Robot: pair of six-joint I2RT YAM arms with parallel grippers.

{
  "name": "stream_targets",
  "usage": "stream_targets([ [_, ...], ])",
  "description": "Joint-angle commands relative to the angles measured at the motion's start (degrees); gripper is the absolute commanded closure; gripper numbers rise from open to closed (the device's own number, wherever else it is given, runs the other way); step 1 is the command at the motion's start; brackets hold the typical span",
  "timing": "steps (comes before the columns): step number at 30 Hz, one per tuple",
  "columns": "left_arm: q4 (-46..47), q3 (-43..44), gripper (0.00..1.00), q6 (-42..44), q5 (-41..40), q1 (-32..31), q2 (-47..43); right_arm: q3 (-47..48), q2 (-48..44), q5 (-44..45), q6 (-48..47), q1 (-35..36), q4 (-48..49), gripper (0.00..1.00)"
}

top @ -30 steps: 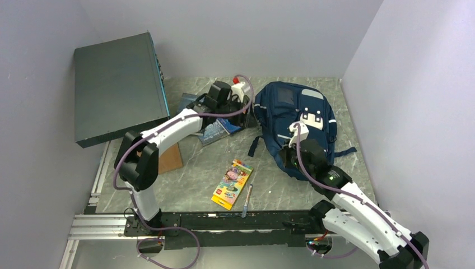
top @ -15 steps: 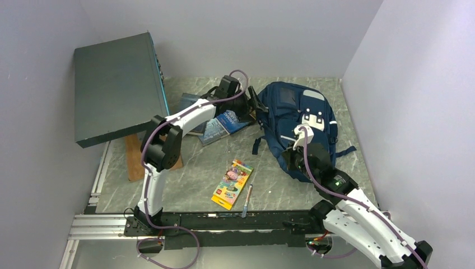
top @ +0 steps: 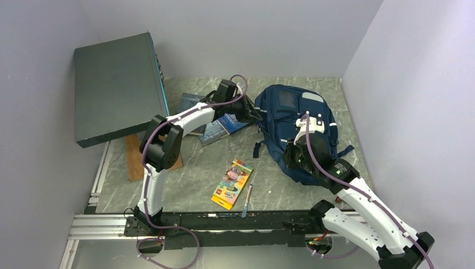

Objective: Pack the student bag
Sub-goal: Unzip the student bag at the center of the board.

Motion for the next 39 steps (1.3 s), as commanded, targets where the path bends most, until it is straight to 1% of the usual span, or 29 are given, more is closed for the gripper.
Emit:
stream_targets([
  [1, 8.7, -4.6, 1.0, -0.6, 9.7, -0.4, -8.8, 7.1, 1.1, -0.4, 9.8, -0.1, -6.8, 0.68],
  [3, 10.1, -6.6, 1.0, 0.3, 9.9, -0.4, -10.4, 8.8, 1.2, -1.9, 11.9, -0.1, -8.5, 0.59],
  [5, 10.3, -7.9, 1.0, 1.0, 10.1, -0.4, -11.8, 10.7, 1.6, -3.4, 13.9, -0.1, -10.1, 0.52],
  [8, 12.6, -9.9, 1.0, -0.6, 11.6, -0.5, -13.4, 12.6, 0.6, -5.4, 17.7, -0.1, -9.4, 0.5],
  [12, 14.6, -11.9, 1.0, -2.9, 12.5, -0.8, -14.7, 9.4, 1.0, -14.7, 24.2, 0.3, 2.7, 0.52],
  [14, 16.2, -13.5, 1.0, -5.0, 13.0, -0.9, -15.2, 5.7, 2.5, -15.9, 29.0, 2.2, 10.7, 0.53],
  [16, 17.9, -14.9, 1.0, -6.2, 13.8, -1.0, -15.6, 4.6, 5.4, -12.9, 32.3, 5.1, 14.8, 0.53],
  [17, 17.7, -15.3, 1.0, -6.3, 14.0, -1.0, -15.9, 5.0, 7.0, -10.3, 32.8, 7.8, 16.0, 0.52],
  [19, 18.0, -15.9, 1.0, -6.5, 14.2, -1.1, -16.1, 5.8, 9.6, -3.2, 32.9, 12.7, 19.2, 0.5],
  [21, 17.5, -15.5, 1.0, -6.8, 15.0, -1.1, -15.9, 7.2, 12.2, 3.5, 33.2, 15.9, 19.0, 0.5],
  [23, 16.1, -14.5, 1.0, -6.4, 15.9, -1.1, -15.5, 8.9, 15.2, 7.6, 34.2, 16.7, 16.5, 0.5],
  [24, 14.8, -14.0, 1.0, -5.9, 15.9, -1.2, -15.4, 9.7, 17.4, 10.0, 36.0, 17.0, 14.4, 0.52],
  [25, 13.6, -13.7, 1.0, -5.5, 15.8, -1.2, -15.4, 10.3, 18.9, 11.6, 35.9, 17.3, 13.3, 0.54],
  [28, 13.0, -13.8, 1.0, -5.8, 16.0, -1.2, -15.3, 12.0, 23.3, 19.5, 38.1, 19.4, 8.5, 0.58],
  [31, 12.1, -14.0, 1.0, -6.4, 16.3, -1.2, -15.0, 11.9, 25.9, 28.7, 41.0, 22.3, 5.8, 0.58],
  [39, 10.5, -13.4, 1.0, -6.8, 17.0, -1.7, -14.7, 12.8, 31.4, 43.4, 45.1, 24.1, 4.4, 0.55],
])
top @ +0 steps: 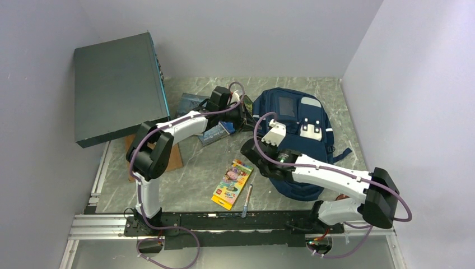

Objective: Pack the student bag
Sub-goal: Unzip the student bag at the center of the board.

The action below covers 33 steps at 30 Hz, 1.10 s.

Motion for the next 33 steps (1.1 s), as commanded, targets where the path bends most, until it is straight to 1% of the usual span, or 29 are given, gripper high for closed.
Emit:
stream_targets([
  [1, 0.8, 2.9, 1.0, -2.3, 6.8, -1.1, -3.3, 2.2, 0.9, 14.3, 3.7, 0.3, -1.6, 0.55],
  [5, -0.6, 3.4, 1.0, -1.8, 6.8, -1.3, -2.7, 1.4, 1.3, 19.4, 2.7, 0.3, 0.9, 0.55],
  [8, 1.5, 2.8, 1.0, -3.4, 7.9, -1.5, -2.1, 1.6, 2.0, 22.6, 2.6, 0.3, 1.6, 0.53],
  [11, 1.6, 2.5, 1.0, -3.7, 8.3, -1.7, -1.6, 1.3, 2.9, 24.2, -0.9, 0.2, 5.1, 0.51],
  [16, 0.3, 3.0, 1.0, -2.8, 8.1, -2.1, -1.8, 2.0, 3.9, 25.8, -1.1, -0.5, 4.9, 0.49],
  [18, 0.4, 3.1, 1.0, -2.9, 8.3, -2.2, -2.0, 3.1, 4.8, 26.5, 2.8, -0.9, 1.0, 0.5],
  [21, -0.6, 3.3, 1.0, -2.2, 7.9, -2.3, -2.1, 5.5, 7.4, 29.3, 11.1, -0.9, -7.4, 0.51],
  [24, -3.6, 4.3, 1.0, -0.2, 7.0, -2.4, -2.3, 9.6, 10.9, 32.0, 20.5, -0.9, -20.4, 0.51],
  [26, -4.9, 4.8, 1.0, 0.7, 6.6, -2.5, -2.5, 12.5, 13.8, 33.1, 28.7, -0.9, -29.7, 0.52],
  [29, -5.2, 5.1, 1.0, 1.0, 6.5, -2.6, -2.5, 16.2, 18.3, 33.7, 39.7, -0.8, -41.4, 0.56],
  [31, -5.9, 5.4, 1.0, 1.6, 6.3, -2.6, -2.6, 17.8, 20.4, 33.8, 44.6, -0.8, -47.1, 0.58],
  [33, -7.2, 6.0, 1.0, 2.6, 5.7, -2.6, -2.6, 18.8, 21.2, 33.7, 44.6, -0.8, -49.0, 0.65],
])
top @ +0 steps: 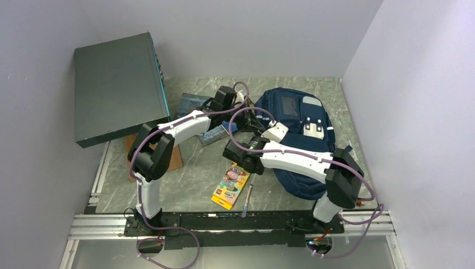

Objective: Pack the student bag
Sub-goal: Unzip the student bag at the center of the board.

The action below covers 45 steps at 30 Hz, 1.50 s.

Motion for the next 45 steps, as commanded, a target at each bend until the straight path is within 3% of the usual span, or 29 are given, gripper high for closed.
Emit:
stream_targets([
  [1, -4.5, 3.6, 1.0, 2.6, 6.7, -0.6, -2.6, 2.3, 1.4, 7.6, 7.9, -1.9, -17.0, 0.69],
  [6, -5.4, 4.1, 1.0, 3.2, 6.7, -0.5, -2.2, -2.4, -4.0, 4.7, -7.7, -1.9, -1.4, 1.0],
  [11, -6.7, 5.4, 1.0, 5.2, 6.7, 0.7, -0.8, -7.4, -11.3, -2.1, -22.2, -2.0, 9.8, 1.0],
  [15, -13.0, 9.2, 1.0, 9.9, 5.0, 2.5, 1.6, -12.8, -19.2, -10.1, -28.2, -2.0, 13.0, 1.0],
  [23, -13.8, 10.0, 1.0, 11.2, 4.4, 4.0, 1.9, -22.8, -35.0, -29.1, -42.7, -1.9, 26.5, 1.0],
  [29, -14.9, 11.7, 1.0, 13.5, 4.4, 5.9, 2.9, -22.2, -36.2, -38.8, -45.1, -1.9, 20.4, 1.0],
  [33, -21.9, 16.8, 1.0, 19.4, 1.7, 7.8, 4.9, -26.2, -37.8, -44.6, -50.0, -1.9, 21.1, 1.0],
  [39, -21.2, 16.8, 1.0, 20.0, 2.3, 9.4, 5.3, -26.3, -40.8, -47.3, -50.2, -1.9, 17.8, 1.0],
  [45, -22.6, 19.8, 1.0, 24.4, 2.8, 11.8, 8.1, -23.3, -41.6, -44.8, -51.3, -1.9, 9.8, 1.0],
])
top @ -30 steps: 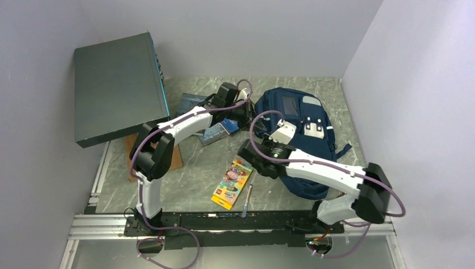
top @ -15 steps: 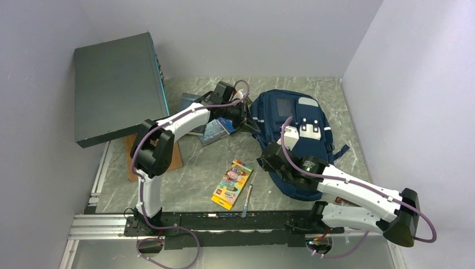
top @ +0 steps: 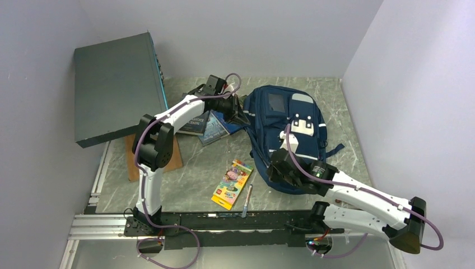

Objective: Pack the student bag
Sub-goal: Unzip the student bag at the center of the board.

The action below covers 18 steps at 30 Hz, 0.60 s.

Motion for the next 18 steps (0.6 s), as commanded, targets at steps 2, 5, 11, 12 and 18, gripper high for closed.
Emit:
stream_targets([
  [2, -0.6, 7.0, 1.0, 6.5, -2.4, 4.0, 1.9, 2.7, 0.6, 0.9, -4.1, 0.2, -10.7, 1.0],
  [5, -1.1, 7.4, 1.0, 7.4, -2.9, 4.1, 2.1, 1.0, 1.5, 1.4, -6.3, 0.2, -8.1, 1.0],
  [11, -4.0, 9.6, 1.0, 8.9, -4.1, 4.5, 3.1, 1.1, 3.0, 2.1, -5.2, 0.2, -3.1, 1.0],
  [12, -4.1, 10.2, 0.97, 8.8, -2.4, 4.5, 3.4, 0.1, 2.5, 2.1, -5.8, 0.2, -0.4, 1.0],
  [18, -8.0, 12.9, 0.48, 13.1, -2.2, 2.8, 0.2, -6.7, -1.6, 2.6, -9.5, 0.0, 15.0, 1.0],
])
